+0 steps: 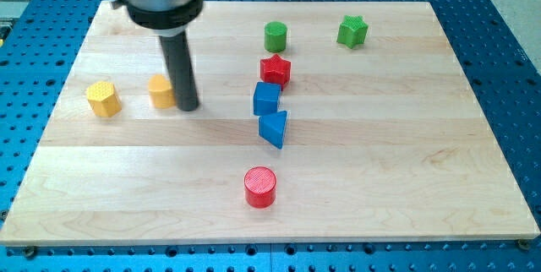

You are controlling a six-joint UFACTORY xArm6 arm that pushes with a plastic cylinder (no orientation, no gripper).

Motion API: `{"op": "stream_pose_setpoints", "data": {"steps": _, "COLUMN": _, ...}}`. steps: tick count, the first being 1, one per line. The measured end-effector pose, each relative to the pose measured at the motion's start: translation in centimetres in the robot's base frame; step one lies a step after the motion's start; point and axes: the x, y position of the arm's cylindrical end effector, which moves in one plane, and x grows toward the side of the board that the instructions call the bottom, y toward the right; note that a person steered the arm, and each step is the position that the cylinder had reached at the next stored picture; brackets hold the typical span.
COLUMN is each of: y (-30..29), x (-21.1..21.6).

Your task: Push the yellow heart beside the yellow hexagon

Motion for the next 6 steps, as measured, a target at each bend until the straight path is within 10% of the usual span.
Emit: {"op": "stream_pose_setpoints", "data": {"steps": 6, "y": -0.6, "x": -1.0}}
